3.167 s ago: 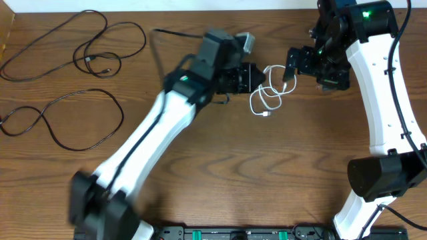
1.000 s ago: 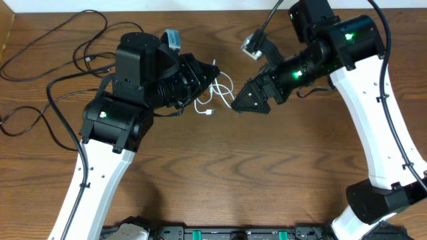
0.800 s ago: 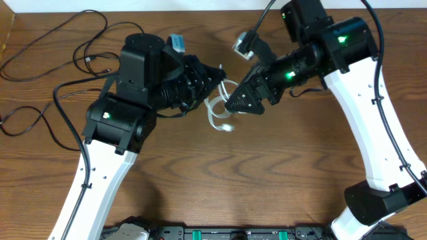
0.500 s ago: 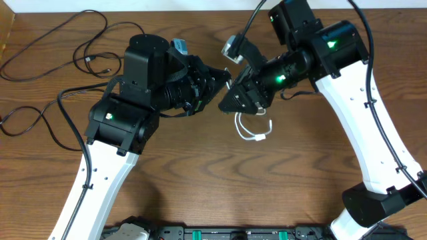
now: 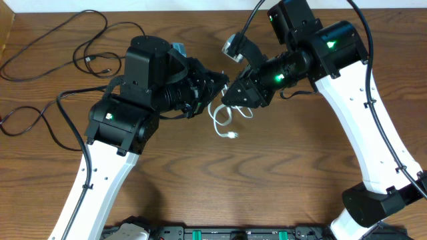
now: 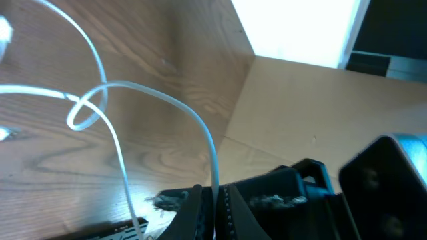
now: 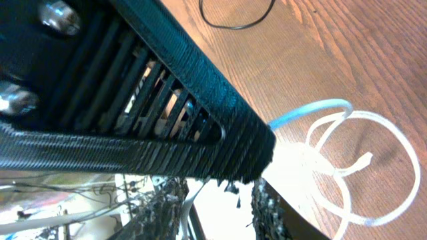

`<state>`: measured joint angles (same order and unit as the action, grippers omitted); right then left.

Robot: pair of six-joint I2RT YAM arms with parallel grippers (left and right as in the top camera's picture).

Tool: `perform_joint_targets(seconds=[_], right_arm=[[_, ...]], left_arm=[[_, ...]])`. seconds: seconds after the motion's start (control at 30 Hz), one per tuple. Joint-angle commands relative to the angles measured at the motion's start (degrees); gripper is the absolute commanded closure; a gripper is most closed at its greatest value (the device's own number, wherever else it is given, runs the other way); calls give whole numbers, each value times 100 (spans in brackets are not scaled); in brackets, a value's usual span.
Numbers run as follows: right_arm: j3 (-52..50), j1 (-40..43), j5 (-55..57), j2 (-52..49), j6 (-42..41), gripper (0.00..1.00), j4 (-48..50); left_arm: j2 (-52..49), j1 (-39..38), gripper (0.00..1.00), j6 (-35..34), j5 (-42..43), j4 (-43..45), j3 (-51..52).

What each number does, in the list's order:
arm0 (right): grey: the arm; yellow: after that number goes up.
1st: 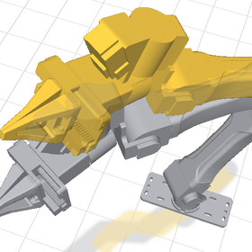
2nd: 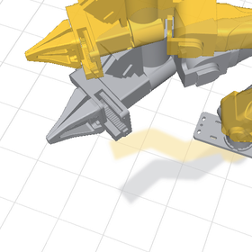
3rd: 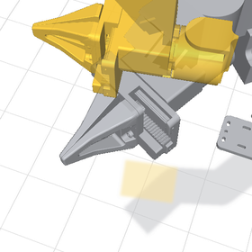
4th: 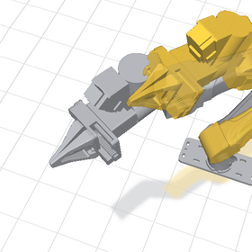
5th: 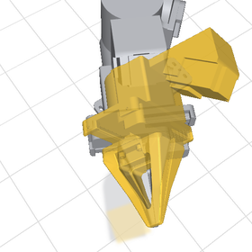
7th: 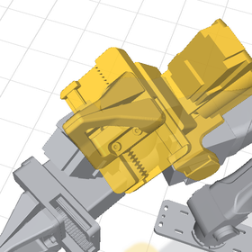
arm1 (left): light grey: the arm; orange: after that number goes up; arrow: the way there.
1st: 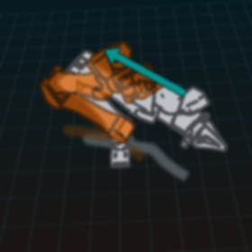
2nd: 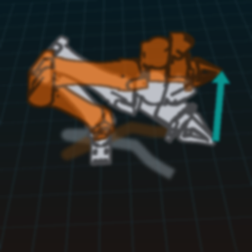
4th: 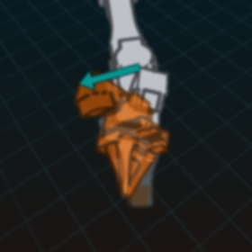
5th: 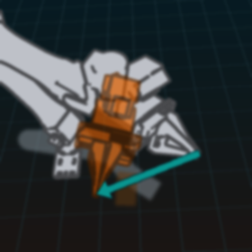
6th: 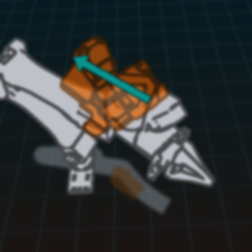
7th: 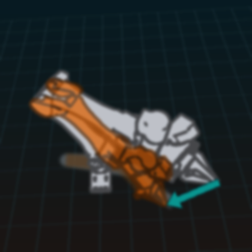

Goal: Untangle cables

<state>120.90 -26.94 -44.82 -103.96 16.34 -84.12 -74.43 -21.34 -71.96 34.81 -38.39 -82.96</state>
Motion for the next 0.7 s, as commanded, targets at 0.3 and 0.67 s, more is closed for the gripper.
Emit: perform_joint_targets(seconds=[0.3,0.67], right_arm=[[81,-50,7,57,-26,91,17],[81,-50,-42,57,-264,99,-7]], left_arm=[[26,-11,93,94,-249,-35,-26],[26,-11,53,479,-498,-39,-26]])
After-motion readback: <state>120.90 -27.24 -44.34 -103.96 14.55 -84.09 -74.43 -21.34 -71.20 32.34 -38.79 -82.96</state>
